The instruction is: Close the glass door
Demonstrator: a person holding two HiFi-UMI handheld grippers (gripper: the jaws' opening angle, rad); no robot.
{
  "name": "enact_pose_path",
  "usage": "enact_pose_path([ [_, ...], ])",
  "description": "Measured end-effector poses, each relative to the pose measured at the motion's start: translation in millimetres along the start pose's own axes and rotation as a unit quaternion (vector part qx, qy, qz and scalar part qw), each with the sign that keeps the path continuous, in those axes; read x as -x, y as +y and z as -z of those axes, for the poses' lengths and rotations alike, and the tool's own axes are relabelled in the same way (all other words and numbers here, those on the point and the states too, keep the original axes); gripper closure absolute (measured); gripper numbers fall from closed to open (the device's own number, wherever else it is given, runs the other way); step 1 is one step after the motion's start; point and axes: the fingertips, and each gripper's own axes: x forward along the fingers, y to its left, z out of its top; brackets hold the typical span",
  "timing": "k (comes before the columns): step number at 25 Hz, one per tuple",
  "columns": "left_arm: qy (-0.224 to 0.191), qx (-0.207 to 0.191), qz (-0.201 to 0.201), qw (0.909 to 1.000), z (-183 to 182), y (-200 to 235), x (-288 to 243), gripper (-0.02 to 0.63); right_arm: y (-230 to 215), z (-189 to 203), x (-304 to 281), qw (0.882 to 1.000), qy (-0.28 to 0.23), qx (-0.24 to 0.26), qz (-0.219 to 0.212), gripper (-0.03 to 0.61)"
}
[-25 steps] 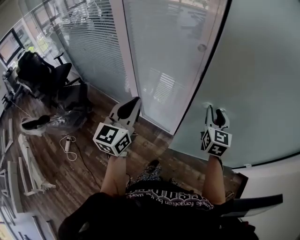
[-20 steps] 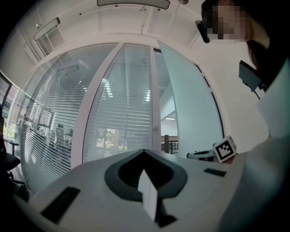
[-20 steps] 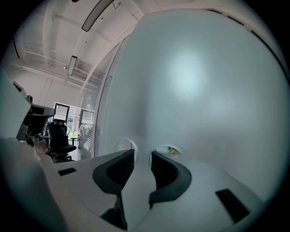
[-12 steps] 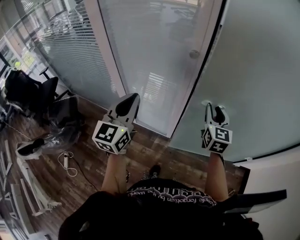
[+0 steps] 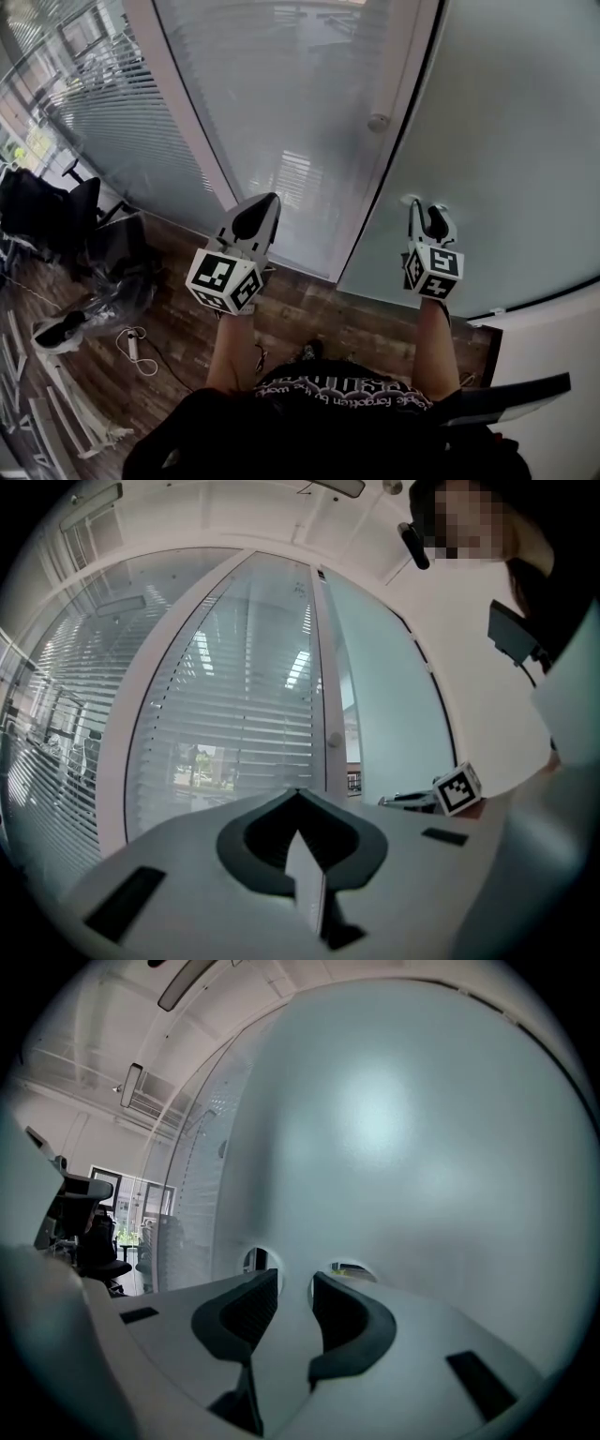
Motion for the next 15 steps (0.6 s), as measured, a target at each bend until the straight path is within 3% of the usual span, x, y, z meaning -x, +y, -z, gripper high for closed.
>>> enact_pose_path([
  [15,-0.005,0.008,0.001,1.0000,0.6,27.8,-20.5,0.612,-20.5,-1.2,-40.7,1.000,-0.008,0.000,0.025,0.459],
])
